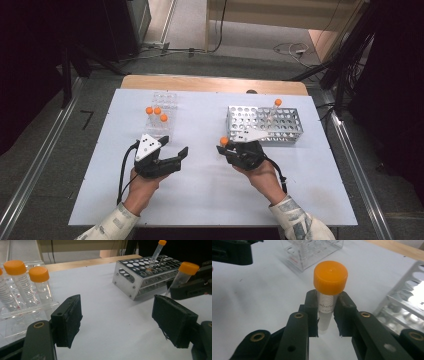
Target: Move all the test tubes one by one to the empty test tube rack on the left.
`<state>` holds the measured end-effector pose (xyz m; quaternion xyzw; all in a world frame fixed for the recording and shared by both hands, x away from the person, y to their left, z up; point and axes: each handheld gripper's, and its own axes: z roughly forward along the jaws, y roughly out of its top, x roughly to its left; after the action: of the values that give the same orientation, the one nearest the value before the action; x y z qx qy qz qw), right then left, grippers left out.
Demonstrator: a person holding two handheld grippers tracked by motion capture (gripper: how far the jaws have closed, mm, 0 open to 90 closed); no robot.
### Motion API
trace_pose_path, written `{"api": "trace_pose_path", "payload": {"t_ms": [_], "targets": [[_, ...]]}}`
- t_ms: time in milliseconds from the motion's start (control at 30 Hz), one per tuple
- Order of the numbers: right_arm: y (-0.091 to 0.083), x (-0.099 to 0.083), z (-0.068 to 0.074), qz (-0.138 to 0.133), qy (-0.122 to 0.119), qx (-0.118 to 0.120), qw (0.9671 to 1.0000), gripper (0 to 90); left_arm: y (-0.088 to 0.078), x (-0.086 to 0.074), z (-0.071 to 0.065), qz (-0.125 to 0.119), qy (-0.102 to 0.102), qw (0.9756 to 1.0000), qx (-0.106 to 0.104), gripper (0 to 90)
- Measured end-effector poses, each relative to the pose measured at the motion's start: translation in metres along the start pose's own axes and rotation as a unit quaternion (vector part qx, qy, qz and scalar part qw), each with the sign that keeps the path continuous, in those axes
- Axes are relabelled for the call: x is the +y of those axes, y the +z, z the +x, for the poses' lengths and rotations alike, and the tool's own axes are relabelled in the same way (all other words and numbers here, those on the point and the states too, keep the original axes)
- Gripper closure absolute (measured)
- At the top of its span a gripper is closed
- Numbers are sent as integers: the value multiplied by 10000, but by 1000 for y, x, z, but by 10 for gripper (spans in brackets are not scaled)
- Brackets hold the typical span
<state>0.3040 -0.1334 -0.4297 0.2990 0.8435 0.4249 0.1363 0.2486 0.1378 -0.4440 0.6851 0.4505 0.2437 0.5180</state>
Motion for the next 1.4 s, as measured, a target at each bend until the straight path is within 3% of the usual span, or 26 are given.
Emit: {"api": "trace_pose_path", "payload": {"t_ms": [633,833,1100,1400], "targets": [[33,5,40,198,-420,403,9981,718,-2,3,-10,-71,66,9995,-287,245],[39,10,50,182,-477,505,9974,718,-3,3,-14,-107,124,9990,-427,307],[45,17,57,145,-538,597,9967,717,-5,3,-17,-178,157,9975,-671,462],[48,19,64,128,-605,687,9957,718,-2,0,-21,-48,318,9962,-805,537]]}}
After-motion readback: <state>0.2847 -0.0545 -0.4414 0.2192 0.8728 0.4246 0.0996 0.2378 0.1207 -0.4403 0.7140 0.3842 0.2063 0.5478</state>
